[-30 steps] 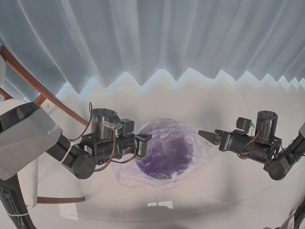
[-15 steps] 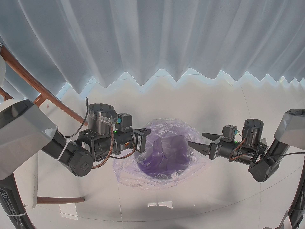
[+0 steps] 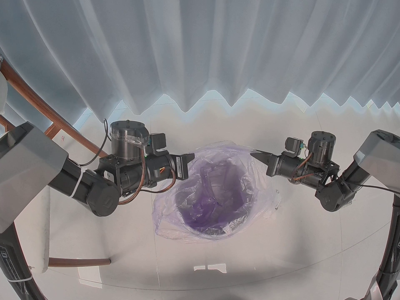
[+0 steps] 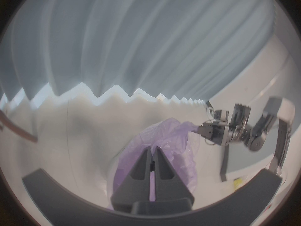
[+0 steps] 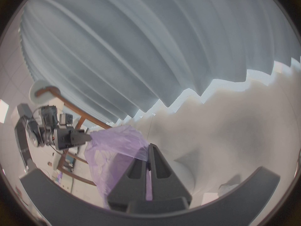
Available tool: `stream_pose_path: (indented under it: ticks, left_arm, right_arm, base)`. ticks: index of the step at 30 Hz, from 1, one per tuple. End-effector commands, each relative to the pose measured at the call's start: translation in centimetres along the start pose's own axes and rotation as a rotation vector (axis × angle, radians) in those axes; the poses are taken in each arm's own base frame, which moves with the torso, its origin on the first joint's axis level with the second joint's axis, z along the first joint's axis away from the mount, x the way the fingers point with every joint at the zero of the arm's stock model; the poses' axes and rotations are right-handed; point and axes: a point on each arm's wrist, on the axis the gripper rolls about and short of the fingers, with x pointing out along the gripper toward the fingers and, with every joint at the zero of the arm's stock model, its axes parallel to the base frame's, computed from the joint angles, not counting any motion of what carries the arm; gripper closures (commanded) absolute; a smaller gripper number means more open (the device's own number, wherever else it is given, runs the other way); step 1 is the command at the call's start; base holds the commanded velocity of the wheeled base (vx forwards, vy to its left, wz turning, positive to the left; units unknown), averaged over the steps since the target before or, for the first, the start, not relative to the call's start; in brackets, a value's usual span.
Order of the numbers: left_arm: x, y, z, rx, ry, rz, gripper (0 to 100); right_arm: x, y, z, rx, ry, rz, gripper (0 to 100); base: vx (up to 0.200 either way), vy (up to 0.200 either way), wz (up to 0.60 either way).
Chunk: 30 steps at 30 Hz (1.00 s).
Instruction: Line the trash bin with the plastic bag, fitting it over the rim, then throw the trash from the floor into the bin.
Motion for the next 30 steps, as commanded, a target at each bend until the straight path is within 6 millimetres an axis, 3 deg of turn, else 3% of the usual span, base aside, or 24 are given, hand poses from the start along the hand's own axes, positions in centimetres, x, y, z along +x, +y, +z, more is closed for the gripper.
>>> stream_pose_path:
  ticks: [1, 4, 9, 13, 16, 21, 30]
  left_arm:
    - [0.5, 1.1, 2.4, -0.223, 0.005, -0.023, 100]
    - [0.7, 2.6, 3.0, -0.387, 0.037, -0.045, 100]
    - [2.5, 6.1, 1.6, -0.562, 0.057, 0.019, 100]
    - [3.0, 7.2, 1.0, -0.715, 0.072, 0.020, 100]
    - [3.0, 7.7, 1.2, -0.787, 0.074, 0.004, 100]
    - [3.4, 10.4, 1.5, -0.915, 0.058, 0.002, 100]
    - [4.3, 11.0, 0.5, -0.969, 0.065, 0.010, 100]
  right_arm:
    - [1.3, -0.6, 2.8, 0.152, -0.032, -0.003, 100]
    - [1.7, -1.3, 3.5, 0.329, -0.030, -0.014, 100]
    - [2.8, -2.4, 4.3, 0.528, -0.049, -0.017, 100]
    - [3.3, -2.9, 4.4, 0.656, -0.034, -0.031, 100]
    - [3.4, -3.2, 4.3, 0.690, -0.025, -0.041, 100]
    - [3.8, -4.1, 3.1, 0.725, 0.008, -0.073, 100]
    - [4.1, -5.9, 1.2, 0.748, 0.030, -0.112, 100]
  base:
    - [0.000, 0.000, 0.00]
    - [0.000, 0.000, 0.00]
    - [0.000, 0.000, 0.00]
    - [0.000, 0.000, 0.00]
    - [0.000, 0.000, 0.00]
    - [0.000, 0.000, 0.00]
    - [0.000, 0.000, 0.00]
